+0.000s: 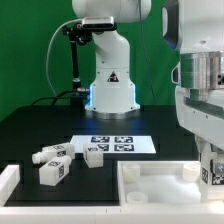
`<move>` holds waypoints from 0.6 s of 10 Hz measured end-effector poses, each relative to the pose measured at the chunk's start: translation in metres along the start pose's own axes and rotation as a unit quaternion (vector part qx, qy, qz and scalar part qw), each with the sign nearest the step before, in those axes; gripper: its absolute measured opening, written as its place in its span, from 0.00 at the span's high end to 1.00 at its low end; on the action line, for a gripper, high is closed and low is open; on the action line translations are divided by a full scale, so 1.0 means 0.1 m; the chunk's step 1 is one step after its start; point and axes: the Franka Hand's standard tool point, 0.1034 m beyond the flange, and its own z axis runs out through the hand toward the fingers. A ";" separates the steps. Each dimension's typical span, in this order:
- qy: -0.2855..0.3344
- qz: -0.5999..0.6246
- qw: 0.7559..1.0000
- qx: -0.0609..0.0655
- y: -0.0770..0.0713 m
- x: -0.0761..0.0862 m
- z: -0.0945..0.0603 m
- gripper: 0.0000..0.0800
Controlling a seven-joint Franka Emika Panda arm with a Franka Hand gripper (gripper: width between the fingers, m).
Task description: Assemble one leg
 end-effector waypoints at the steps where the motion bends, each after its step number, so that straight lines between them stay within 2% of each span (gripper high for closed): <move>1: 0.000 -0.027 1.000 0.000 0.00 0.00 0.00 0.49; 2: 0.003 -0.130 0.992 0.000 -0.02 -0.01 0.00 0.49; 3: 0.003 -0.229 0.973 0.003 -0.05 -0.01 0.00 0.28; 4: 0.000 -0.303 0.953 0.002 -0.05 -0.06 0.01 0.22; 5: -0.001 -0.354 0.935 0.001 -0.03 -0.12 0.02 0.22; 6: 0.000 -0.374 0.927 0.001 -0.04 -0.10 0.02 0.19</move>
Offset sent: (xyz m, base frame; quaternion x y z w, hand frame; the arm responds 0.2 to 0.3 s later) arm 0.0077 0.0324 -0.0041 0.0091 -0.0505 -0.4585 0.8872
